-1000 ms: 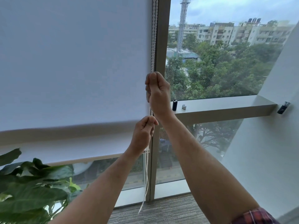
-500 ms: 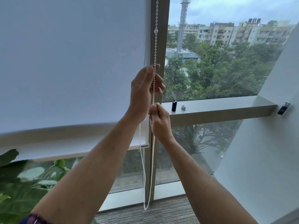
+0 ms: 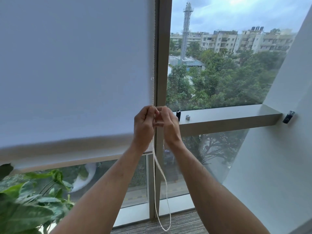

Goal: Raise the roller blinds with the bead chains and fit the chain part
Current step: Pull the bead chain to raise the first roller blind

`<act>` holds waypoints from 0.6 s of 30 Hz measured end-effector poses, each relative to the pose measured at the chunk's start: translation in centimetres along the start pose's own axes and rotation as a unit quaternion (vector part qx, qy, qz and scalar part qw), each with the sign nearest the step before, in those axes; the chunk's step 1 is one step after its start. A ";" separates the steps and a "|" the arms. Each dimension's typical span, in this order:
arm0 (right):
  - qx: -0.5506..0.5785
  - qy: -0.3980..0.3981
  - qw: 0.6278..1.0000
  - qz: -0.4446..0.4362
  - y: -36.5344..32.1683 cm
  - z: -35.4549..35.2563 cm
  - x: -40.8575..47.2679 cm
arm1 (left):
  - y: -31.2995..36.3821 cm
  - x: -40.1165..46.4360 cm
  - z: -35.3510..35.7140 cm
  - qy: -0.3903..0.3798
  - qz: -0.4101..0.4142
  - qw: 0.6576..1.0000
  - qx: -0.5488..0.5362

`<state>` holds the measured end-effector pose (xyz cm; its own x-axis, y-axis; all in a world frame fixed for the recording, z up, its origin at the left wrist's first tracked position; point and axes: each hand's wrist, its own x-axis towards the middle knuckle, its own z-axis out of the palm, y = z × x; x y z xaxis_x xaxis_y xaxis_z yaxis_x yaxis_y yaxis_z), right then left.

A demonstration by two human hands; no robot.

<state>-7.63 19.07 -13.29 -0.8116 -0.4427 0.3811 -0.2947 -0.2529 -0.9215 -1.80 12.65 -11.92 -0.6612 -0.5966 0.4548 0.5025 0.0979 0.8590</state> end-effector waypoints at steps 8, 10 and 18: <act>0.088 -0.044 0.994 -0.054 -6.0 2.6 2.6 | -2.8 -2.0 -1.1 -0.009 -0.019 0.999 0.046; 0.102 -0.063 0.991 -0.054 -5.8 2.8 2.2 | -3.0 -2.4 -1.4 -0.015 -0.018 0.998 0.061; 0.028 -0.020 0.996 -0.077 -1.4 1.8 -0.3 | -4.9 -2.3 -4.1 -0.078 -0.058 0.993 0.070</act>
<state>-6.01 18.00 -11.96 -0.7380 -0.4275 0.5221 -0.3854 -0.3681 -0.8462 -0.42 10.26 -18.10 -0.7937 -0.4803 0.3734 0.3439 0.1519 0.9266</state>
